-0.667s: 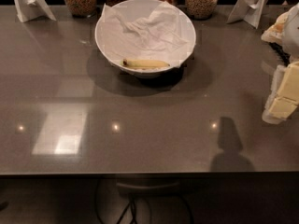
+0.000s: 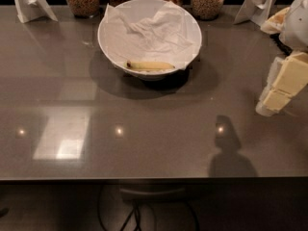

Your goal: Pick banana from white bowl

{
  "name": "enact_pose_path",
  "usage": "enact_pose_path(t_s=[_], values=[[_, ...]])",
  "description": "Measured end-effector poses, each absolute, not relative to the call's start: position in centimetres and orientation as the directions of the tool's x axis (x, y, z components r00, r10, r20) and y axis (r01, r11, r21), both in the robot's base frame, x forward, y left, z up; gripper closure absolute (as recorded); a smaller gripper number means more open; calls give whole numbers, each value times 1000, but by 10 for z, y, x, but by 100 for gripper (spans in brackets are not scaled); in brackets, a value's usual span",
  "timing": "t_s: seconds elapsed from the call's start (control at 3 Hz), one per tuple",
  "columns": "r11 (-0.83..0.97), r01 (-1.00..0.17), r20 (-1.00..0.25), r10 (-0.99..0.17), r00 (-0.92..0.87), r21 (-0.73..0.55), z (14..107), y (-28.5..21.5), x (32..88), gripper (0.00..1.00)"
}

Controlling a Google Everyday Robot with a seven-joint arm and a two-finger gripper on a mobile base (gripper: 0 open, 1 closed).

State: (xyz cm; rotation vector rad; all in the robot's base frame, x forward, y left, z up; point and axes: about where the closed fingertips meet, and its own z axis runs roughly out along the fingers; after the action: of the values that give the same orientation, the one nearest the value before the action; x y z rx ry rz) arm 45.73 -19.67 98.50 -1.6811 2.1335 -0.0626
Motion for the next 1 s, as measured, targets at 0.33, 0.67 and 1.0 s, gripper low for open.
enact_pose_path(t_s=[0.33,0.67,1.0], values=[[264,-904,-446,-890,-94,-337,1003,-157,496,0],[255,-893,-545,-838,-14,-370,1023,-121,534,0],[227,-884,-621,-778,88,-409,1041,-67,596,0]])
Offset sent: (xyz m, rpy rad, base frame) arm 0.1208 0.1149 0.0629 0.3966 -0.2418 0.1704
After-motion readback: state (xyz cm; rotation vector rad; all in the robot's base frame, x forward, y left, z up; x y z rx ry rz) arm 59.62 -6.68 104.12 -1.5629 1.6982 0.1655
